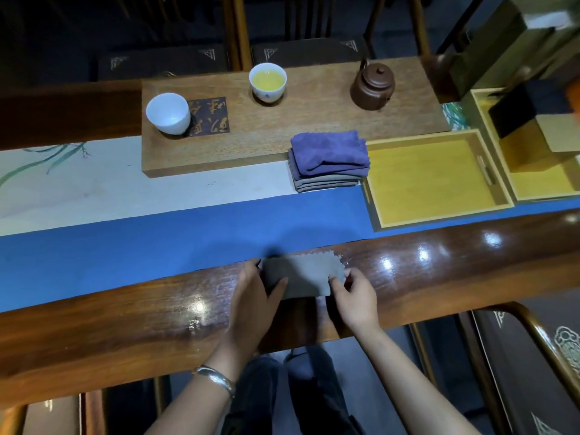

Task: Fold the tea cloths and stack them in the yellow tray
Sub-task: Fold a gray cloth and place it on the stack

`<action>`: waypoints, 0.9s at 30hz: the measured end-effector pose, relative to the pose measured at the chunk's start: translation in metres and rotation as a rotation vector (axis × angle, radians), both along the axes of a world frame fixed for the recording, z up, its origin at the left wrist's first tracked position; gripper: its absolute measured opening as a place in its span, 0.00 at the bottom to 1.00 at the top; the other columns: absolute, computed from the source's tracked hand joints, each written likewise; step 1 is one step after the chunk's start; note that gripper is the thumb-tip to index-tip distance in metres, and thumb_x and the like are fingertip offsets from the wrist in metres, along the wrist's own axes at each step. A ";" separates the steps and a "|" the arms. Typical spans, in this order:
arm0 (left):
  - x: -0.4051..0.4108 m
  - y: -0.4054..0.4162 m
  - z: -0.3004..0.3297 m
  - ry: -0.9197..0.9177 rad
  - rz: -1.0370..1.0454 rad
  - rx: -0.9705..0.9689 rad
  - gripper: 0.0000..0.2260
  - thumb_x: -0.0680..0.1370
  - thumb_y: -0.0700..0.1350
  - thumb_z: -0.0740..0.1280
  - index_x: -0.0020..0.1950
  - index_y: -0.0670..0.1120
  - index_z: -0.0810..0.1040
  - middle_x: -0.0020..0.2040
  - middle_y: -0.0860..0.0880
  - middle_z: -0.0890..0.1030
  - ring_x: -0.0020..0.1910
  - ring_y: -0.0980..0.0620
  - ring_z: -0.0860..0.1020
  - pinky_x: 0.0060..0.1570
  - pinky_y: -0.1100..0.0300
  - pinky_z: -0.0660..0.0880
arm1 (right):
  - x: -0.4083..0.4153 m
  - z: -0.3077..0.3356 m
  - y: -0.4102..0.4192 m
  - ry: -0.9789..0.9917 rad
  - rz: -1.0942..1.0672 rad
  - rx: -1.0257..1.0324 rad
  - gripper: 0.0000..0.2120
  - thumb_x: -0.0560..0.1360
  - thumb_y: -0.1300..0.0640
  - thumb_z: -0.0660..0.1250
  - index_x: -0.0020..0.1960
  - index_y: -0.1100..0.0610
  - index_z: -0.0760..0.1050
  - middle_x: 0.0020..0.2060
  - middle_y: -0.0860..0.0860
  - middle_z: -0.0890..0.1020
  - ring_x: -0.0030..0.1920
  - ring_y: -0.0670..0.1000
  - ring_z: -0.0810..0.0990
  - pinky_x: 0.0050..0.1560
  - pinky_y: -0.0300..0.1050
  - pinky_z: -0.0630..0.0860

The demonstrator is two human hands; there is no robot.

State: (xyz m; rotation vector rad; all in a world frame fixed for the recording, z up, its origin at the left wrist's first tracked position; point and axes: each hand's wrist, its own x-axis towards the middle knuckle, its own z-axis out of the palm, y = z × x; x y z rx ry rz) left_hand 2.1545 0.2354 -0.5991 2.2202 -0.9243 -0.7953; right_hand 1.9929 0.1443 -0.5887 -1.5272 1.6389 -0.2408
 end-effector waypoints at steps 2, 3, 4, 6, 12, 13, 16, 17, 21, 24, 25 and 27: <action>0.000 -0.003 -0.003 0.091 0.054 0.063 0.20 0.74 0.53 0.71 0.61 0.46 0.71 0.54 0.48 0.80 0.53 0.49 0.78 0.46 0.60 0.70 | 0.003 -0.003 0.001 0.034 0.017 -0.035 0.10 0.77 0.55 0.65 0.44 0.63 0.72 0.41 0.58 0.77 0.43 0.56 0.74 0.41 0.48 0.68; 0.000 -0.004 -0.005 0.114 0.080 0.101 0.20 0.74 0.54 0.71 0.61 0.47 0.72 0.54 0.49 0.80 0.53 0.48 0.78 0.45 0.59 0.70 | 0.004 -0.004 0.002 0.056 0.026 -0.056 0.11 0.77 0.54 0.65 0.45 0.62 0.72 0.43 0.58 0.76 0.42 0.55 0.72 0.41 0.47 0.66; 0.000 -0.006 -0.006 0.132 0.101 0.129 0.21 0.73 0.55 0.71 0.61 0.47 0.73 0.53 0.49 0.81 0.53 0.48 0.78 0.45 0.58 0.71 | 0.004 -0.005 0.003 0.077 0.032 -0.075 0.11 0.77 0.53 0.65 0.45 0.62 0.71 0.43 0.57 0.75 0.42 0.53 0.71 0.41 0.46 0.64; 0.000 -0.010 -0.005 0.170 0.112 0.143 0.22 0.73 0.56 0.71 0.62 0.46 0.74 0.53 0.49 0.81 0.53 0.47 0.79 0.46 0.57 0.72 | 0.004 -0.008 0.003 0.108 0.038 -0.095 0.12 0.78 0.52 0.64 0.45 0.61 0.71 0.44 0.56 0.75 0.41 0.52 0.70 0.40 0.46 0.64; -0.002 -0.013 0.004 0.349 0.088 0.078 0.16 0.74 0.49 0.72 0.58 0.45 0.75 0.53 0.46 0.80 0.52 0.46 0.78 0.53 0.50 0.75 | 0.004 -0.007 -0.004 0.135 0.060 -0.067 0.13 0.76 0.49 0.66 0.46 0.60 0.70 0.43 0.56 0.77 0.43 0.55 0.75 0.41 0.48 0.69; -0.001 -0.013 0.007 0.381 0.082 0.048 0.14 0.75 0.48 0.72 0.58 0.46 0.74 0.54 0.47 0.80 0.53 0.47 0.78 0.53 0.50 0.75 | 0.004 -0.006 -0.005 0.128 0.046 -0.048 0.14 0.75 0.49 0.67 0.46 0.59 0.70 0.43 0.55 0.78 0.43 0.55 0.76 0.42 0.48 0.71; 0.002 -0.012 0.016 0.470 0.089 -0.021 0.10 0.75 0.46 0.71 0.55 0.51 0.75 0.54 0.50 0.80 0.53 0.51 0.79 0.53 0.55 0.75 | 0.000 0.001 -0.009 0.085 -0.003 0.032 0.15 0.73 0.46 0.69 0.46 0.58 0.71 0.41 0.52 0.79 0.44 0.54 0.78 0.42 0.46 0.70; 0.004 -0.011 0.021 0.506 0.096 -0.038 0.08 0.75 0.46 0.71 0.53 0.52 0.76 0.54 0.51 0.81 0.53 0.53 0.79 0.52 0.57 0.75 | -0.001 0.005 -0.010 0.044 -0.037 0.079 0.16 0.73 0.45 0.69 0.46 0.58 0.72 0.40 0.50 0.80 0.44 0.53 0.79 0.41 0.45 0.70; 0.011 -0.009 0.042 0.694 0.062 -0.103 0.06 0.77 0.42 0.68 0.53 0.46 0.81 0.51 0.48 0.85 0.51 0.50 0.83 0.51 0.57 0.78 | 0.000 0.032 -0.005 -0.388 -0.243 0.642 0.18 0.73 0.40 0.67 0.53 0.54 0.73 0.42 0.59 0.84 0.42 0.56 0.84 0.43 0.48 0.83; 0.014 -0.009 0.063 0.776 0.030 -0.150 0.05 0.78 0.39 0.67 0.52 0.45 0.80 0.48 0.49 0.86 0.46 0.53 0.83 0.43 0.64 0.77 | -0.003 0.047 0.007 -0.650 -0.278 0.923 0.19 0.74 0.39 0.65 0.59 0.47 0.69 0.51 0.63 0.84 0.52 0.59 0.84 0.48 0.49 0.83; 0.016 -0.009 0.071 0.807 0.029 -0.162 0.05 0.78 0.38 0.67 0.52 0.44 0.79 0.47 0.49 0.85 0.46 0.53 0.83 0.43 0.65 0.77 | -0.003 0.052 0.011 -0.729 -0.314 0.932 0.22 0.72 0.42 0.67 0.62 0.50 0.70 0.52 0.63 0.83 0.53 0.59 0.83 0.48 0.48 0.83; 0.019 -0.008 0.082 0.856 0.028 -0.172 0.05 0.78 0.38 0.66 0.53 0.43 0.79 0.48 0.48 0.85 0.46 0.52 0.82 0.43 0.65 0.77 | -0.002 0.062 0.015 -0.835 -0.359 0.856 0.25 0.68 0.48 0.71 0.62 0.56 0.73 0.53 0.61 0.84 0.52 0.58 0.84 0.45 0.45 0.82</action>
